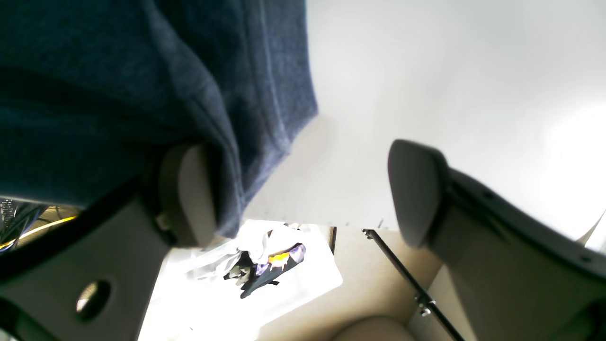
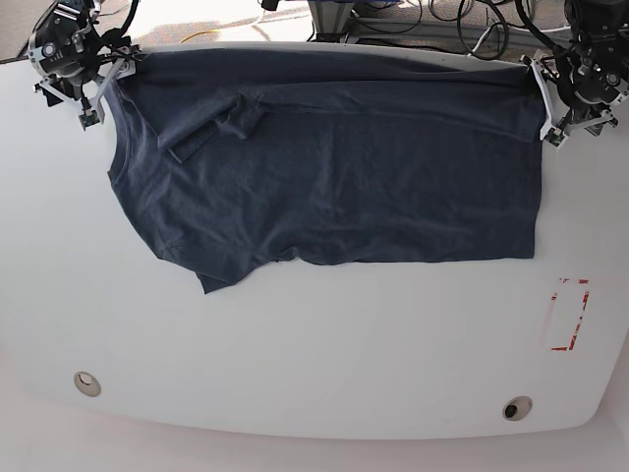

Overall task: Layout the t-shirt on the table in an organized manner, then fold the t-shirt properly
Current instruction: 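Open both grippers and release the collar edge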

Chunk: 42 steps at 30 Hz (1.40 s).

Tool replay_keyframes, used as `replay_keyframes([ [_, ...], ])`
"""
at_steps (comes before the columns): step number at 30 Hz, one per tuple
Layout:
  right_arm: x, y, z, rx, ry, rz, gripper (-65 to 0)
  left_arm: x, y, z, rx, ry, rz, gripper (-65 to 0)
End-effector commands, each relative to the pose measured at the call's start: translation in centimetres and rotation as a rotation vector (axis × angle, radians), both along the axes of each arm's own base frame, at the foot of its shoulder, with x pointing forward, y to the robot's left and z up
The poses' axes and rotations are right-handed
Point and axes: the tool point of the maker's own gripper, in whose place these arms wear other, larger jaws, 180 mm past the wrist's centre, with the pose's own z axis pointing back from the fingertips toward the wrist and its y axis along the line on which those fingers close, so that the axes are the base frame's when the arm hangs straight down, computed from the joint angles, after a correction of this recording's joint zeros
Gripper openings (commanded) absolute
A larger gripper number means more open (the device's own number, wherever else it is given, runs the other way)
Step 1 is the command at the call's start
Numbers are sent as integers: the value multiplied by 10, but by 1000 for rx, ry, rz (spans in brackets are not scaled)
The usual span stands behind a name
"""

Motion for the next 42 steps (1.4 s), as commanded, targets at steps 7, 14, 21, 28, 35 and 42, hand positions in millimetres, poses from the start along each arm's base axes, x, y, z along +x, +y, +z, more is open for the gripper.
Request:
replay_keyframes([
  [7, 15, -4, 23, -58, -59, 34, -105, 24, 9, 21, 42, -73, -15, -161],
  [14, 18, -10, 28, -81, -59, 47, -105, 26, 7, 24, 46, -83, -23, -160],
  [21, 15, -14, 28, -93, -36, 45, -103, 24, 7, 24, 46, -78, -23, -158],
  [28, 7, -18, 28, -105, -12, 50, -101, 27, 8, 25, 49, -85, -23, -158],
  [35, 4, -23, 30, -120, 4, 66, -81, 33, 20, 36, 78, -111, -11, -158],
  [42, 7, -23, 31, -120, -5, 68, 0, 44, 23, 43, 88, -139, -15, -158],
])
